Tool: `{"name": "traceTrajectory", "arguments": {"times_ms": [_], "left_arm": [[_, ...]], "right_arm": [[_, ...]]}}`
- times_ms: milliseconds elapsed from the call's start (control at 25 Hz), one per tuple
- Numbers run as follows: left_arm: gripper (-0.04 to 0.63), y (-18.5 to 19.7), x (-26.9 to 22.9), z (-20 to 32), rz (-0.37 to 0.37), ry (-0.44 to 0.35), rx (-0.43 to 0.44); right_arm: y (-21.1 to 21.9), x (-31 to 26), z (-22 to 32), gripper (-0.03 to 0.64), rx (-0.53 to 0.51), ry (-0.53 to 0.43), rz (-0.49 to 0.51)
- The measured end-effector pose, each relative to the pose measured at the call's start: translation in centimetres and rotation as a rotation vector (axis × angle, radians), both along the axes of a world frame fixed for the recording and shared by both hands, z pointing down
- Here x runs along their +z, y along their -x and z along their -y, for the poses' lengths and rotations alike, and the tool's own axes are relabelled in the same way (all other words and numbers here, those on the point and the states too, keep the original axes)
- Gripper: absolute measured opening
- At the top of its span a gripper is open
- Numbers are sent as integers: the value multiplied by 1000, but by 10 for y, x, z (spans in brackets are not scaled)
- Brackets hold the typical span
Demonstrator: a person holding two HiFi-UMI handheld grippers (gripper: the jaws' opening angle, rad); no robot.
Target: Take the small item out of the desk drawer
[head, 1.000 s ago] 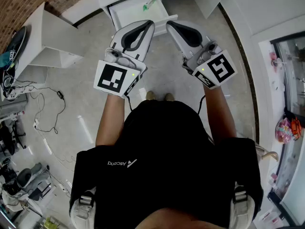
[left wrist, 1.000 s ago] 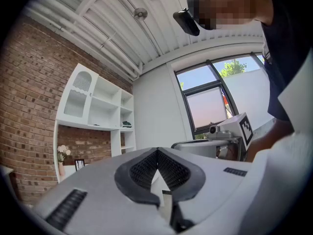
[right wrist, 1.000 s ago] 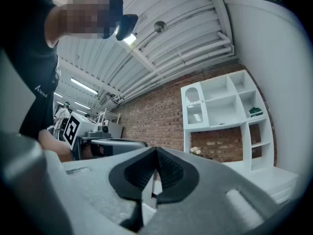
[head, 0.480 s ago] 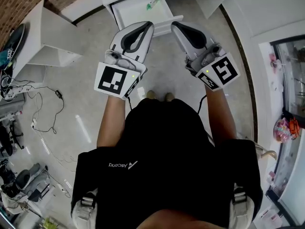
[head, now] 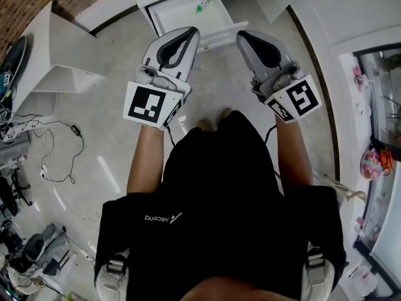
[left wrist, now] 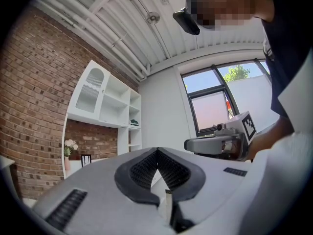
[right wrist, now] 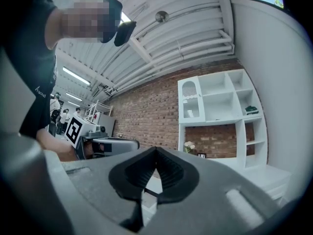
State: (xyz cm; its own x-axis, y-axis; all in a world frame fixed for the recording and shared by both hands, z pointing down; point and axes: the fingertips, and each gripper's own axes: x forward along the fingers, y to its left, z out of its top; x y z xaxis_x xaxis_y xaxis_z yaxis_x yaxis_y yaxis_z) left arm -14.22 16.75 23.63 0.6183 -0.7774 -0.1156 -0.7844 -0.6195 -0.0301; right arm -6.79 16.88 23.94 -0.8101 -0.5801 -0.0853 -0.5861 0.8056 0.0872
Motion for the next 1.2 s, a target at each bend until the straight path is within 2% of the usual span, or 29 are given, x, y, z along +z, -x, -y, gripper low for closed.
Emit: {"name": "traceTrajectory", "arguments": {"times_ms": [320, 560, 960, 1200], "left_arm": [[-2, 5, 10, 29, -5, 14, 9], [-2, -3, 24, 66, 18, 41, -5], [-2, -29, 54, 163, 109, 100, -52], [-2, -47, 72, 233, 151, 110, -117]], "right_arm": [[3, 6, 29, 2, 21, 3, -14], [-6, 18, 69, 2, 14, 3, -21], [-37, 32, 181, 2, -11, -27, -70], [-53, 46, 247, 2, -73, -26, -106]]}}
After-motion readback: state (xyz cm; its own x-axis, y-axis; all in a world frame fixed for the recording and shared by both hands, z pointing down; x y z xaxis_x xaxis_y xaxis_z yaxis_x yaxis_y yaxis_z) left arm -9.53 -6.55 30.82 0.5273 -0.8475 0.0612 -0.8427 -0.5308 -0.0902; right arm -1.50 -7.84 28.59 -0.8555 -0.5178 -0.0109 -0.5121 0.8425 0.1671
